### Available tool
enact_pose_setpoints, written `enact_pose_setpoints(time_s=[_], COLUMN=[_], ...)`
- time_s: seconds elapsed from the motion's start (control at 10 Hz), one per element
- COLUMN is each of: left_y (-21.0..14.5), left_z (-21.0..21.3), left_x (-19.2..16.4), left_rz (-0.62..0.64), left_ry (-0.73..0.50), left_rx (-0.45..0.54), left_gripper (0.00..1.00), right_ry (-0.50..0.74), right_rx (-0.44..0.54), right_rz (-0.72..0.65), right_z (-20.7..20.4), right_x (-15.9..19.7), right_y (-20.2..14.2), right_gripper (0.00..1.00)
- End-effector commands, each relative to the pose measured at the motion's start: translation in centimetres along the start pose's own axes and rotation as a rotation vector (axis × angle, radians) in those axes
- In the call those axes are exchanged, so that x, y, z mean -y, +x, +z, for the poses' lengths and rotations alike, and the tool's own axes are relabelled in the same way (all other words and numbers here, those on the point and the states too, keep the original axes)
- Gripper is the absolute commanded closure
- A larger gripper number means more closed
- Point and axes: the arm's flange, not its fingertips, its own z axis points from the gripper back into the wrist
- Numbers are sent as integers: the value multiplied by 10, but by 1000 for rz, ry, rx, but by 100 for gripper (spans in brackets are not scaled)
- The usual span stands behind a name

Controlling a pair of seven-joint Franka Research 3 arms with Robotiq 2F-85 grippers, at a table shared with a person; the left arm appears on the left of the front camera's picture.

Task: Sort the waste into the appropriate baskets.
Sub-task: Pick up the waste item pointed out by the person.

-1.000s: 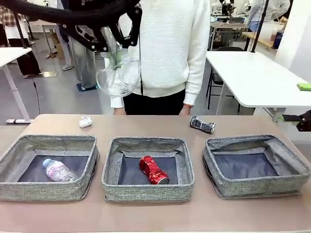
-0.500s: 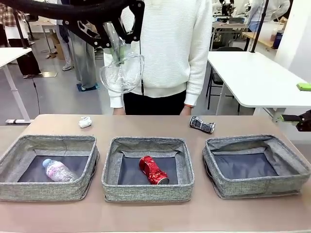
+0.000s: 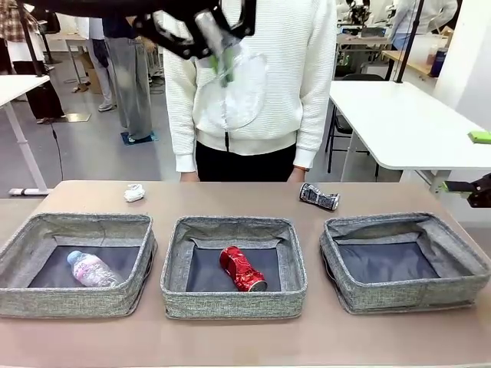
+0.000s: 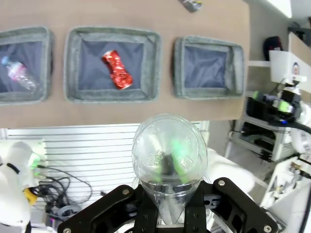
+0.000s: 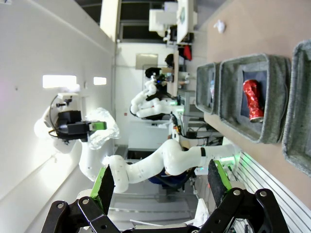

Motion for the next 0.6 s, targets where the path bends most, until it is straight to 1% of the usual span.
enact_pose_setpoints(time_s=[0.0, 0.1, 0.5], left_y=[1, 0, 0], left_z=[2, 0, 0], left_x=[-3, 0, 0], left_rz=[24, 0, 0], left_ry=[-59, 0, 0], left_rx=[-29, 0, 0], left_gripper=[95, 95, 95], right_ry=[21, 21, 21], right_rx=[5, 5, 5], right_rz=[11, 11, 11], right_z=[-1, -1, -1], right_x=[-3, -3, -3], right_y=[1, 1, 1], right_gripper=[0, 0, 0])
